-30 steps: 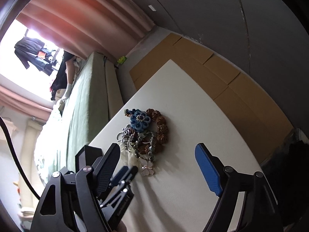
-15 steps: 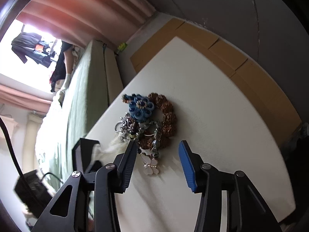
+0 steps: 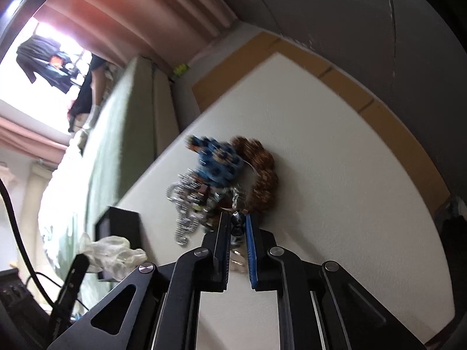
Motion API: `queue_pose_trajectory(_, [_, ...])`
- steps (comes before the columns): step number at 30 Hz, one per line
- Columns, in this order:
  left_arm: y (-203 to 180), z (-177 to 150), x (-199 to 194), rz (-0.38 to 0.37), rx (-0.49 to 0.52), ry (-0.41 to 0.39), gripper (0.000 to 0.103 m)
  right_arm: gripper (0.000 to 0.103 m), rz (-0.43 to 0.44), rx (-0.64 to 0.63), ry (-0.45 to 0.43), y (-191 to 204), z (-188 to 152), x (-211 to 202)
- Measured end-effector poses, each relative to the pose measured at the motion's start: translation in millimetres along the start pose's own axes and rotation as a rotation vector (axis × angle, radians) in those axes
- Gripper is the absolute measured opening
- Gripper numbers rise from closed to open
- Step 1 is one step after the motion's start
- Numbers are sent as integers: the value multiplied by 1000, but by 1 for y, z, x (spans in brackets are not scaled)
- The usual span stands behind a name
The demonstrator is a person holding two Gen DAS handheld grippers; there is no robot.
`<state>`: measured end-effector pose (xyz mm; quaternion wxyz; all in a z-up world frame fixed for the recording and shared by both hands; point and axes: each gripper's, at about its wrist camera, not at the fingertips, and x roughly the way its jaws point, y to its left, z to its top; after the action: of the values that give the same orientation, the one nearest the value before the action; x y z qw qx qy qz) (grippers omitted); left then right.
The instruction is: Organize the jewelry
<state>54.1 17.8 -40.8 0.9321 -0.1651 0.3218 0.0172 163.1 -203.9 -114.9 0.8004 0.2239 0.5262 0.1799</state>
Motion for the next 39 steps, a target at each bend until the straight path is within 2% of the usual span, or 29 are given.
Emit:
queue_pose_trajectory(4, [16,9,-20,8,-33,-48,1,12,79,-57,-56,15,0,-19])
queue_pose_trajectory(11, [58,22,-32,26,-122,-100,1,12,113,-187,-107,57,-12,-32])
queue_pose_trajectory(16, [88,28,-29,0,-212,-83,1,12,160,-267,-91,105,-12,-31])
queue_pose_trajectory(20, [101,33,-25,-65,-282,-55,2,12,179,-334,-95,138,-11,-30])
queue_pose_trajectory(22, [105,34,-21,-76,-296,-25,8,12,212,-361,-107,150,-13,-28])
queue_pose_trajectory(23, [107,35,-20,-65,-303,-10,21,12,230,-372,-110,153,-15,-27])
queue_pose_trajectory(24, [109,34,-19,-55,-309,-2,44,12,250,-382,-113,155,-18,-23])
queue_pose_trajectory(26, [116,32,-25,-28,-338,-32,70,12,272,-373,-92,155,-24,-14])
queue_pose_trajectory(27, [119,31,-29,-22,-350,-57,75,12,287,-364,-68,154,-26,-8])
queue_pose_trajectory(31, [128,31,-44,-10,-379,-97,77,12,315,-371,-47,160,-34,2])
queue_pose_trajectory(36, [134,28,-59,54,-369,-127,77,12,374,-375,-17,169,-41,13])
queue_pose_trajectory(39, [136,29,-61,78,-373,-135,77,12,443,-389,12,179,-47,18])
